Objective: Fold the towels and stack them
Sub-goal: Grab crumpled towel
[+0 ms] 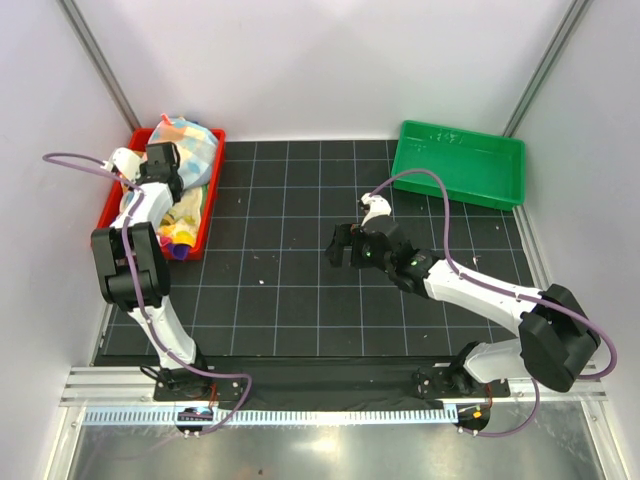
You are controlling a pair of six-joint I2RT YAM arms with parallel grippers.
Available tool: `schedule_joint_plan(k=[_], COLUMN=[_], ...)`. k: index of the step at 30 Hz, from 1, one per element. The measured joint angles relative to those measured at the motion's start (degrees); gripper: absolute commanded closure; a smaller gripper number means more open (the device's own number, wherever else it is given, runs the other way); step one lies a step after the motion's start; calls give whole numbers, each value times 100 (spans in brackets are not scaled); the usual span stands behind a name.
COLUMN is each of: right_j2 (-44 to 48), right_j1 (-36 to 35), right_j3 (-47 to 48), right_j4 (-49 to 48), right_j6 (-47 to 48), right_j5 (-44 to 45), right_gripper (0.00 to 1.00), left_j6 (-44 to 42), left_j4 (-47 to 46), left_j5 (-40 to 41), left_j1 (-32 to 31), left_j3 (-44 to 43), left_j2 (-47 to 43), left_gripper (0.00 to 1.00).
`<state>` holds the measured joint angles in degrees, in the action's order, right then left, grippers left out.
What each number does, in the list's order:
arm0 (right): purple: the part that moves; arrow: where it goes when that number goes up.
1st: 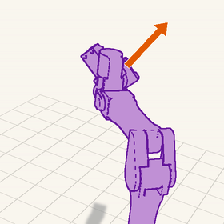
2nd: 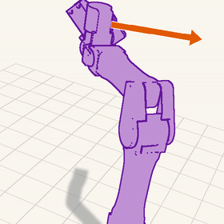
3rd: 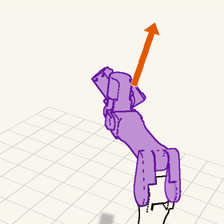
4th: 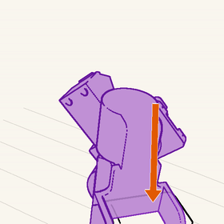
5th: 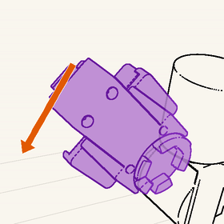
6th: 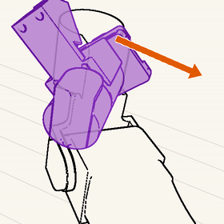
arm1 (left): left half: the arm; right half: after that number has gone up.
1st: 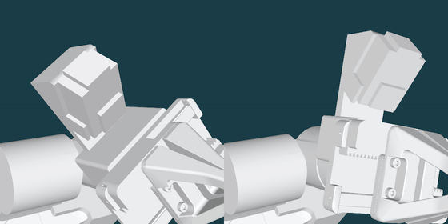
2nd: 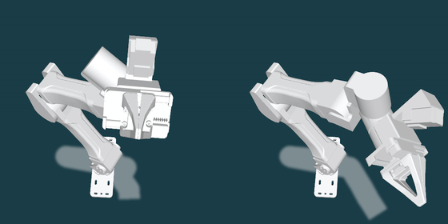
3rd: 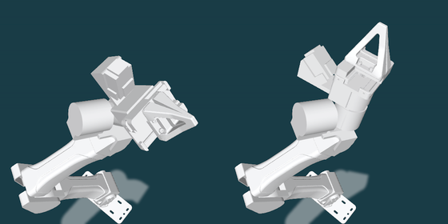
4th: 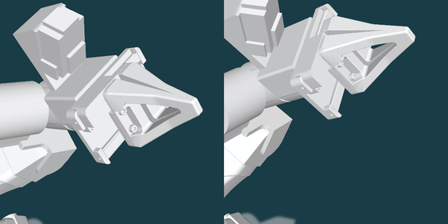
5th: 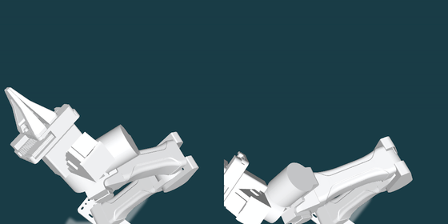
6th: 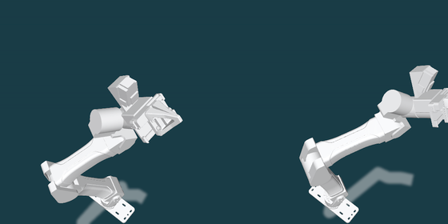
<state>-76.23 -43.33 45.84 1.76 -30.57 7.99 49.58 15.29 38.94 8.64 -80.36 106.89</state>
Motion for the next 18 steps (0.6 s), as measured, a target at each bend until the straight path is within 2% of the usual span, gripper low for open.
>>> schedule_joint_plan(k=[4, 7, 14, 18], right_j2=[0, 0, 0, 24], right_j1=[0, 0, 0, 0], right_j3=[0, 0, 0, 0], right_j4=[0, 0, 0, 0], right_j6=[0, 0, 2, 2], right_j5=[28, 44, 87, 90], right_gripper=[0, 0, 0, 0], left_j6=[68, 107, 173, 258], left_j4=[85, 109, 131, 129], left_j5=[0, -28, -114, -92], left_j1=[0, 0, -79, -350], left_j3=[0, 0, 188, 350], left_j2=[0, -4, -319, -743], left_gripper=[92, 100, 100, 100])
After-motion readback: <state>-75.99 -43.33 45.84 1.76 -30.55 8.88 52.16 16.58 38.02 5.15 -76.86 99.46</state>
